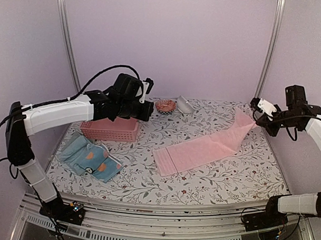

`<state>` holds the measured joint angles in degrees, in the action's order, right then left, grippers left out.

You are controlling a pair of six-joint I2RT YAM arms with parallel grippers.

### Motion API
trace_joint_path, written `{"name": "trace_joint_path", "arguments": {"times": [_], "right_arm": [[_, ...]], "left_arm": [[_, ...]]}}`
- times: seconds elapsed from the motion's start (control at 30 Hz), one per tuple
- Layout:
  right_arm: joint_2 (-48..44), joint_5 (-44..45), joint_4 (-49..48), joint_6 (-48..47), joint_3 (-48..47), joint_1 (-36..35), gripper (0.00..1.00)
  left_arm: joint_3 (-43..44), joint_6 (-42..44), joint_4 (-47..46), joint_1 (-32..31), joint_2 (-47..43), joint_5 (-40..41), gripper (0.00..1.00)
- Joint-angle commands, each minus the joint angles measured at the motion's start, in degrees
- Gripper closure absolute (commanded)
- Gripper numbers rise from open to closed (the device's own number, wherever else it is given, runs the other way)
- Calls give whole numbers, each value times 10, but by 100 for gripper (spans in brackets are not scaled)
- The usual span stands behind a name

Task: Roll the towels
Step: Pick up the towel from the center of the board.

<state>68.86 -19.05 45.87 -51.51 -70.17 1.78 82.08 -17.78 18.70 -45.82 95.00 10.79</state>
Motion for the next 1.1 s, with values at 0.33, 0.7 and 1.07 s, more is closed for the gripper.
{"name": "trace_joint_path", "arguments": {"times": [0.33,0.7,1.07], "right_arm": [[-107,70,115,-190,225,50,67],[159,-34,-46,94,55,44,57],[335,101,-126,143,-8,-85,64]], "left_arm": [[105,-8,142,8,228,-62,79],[100,-29,128,32,265,-98,60],[56,-26,104,31,246,-128,61]]}}
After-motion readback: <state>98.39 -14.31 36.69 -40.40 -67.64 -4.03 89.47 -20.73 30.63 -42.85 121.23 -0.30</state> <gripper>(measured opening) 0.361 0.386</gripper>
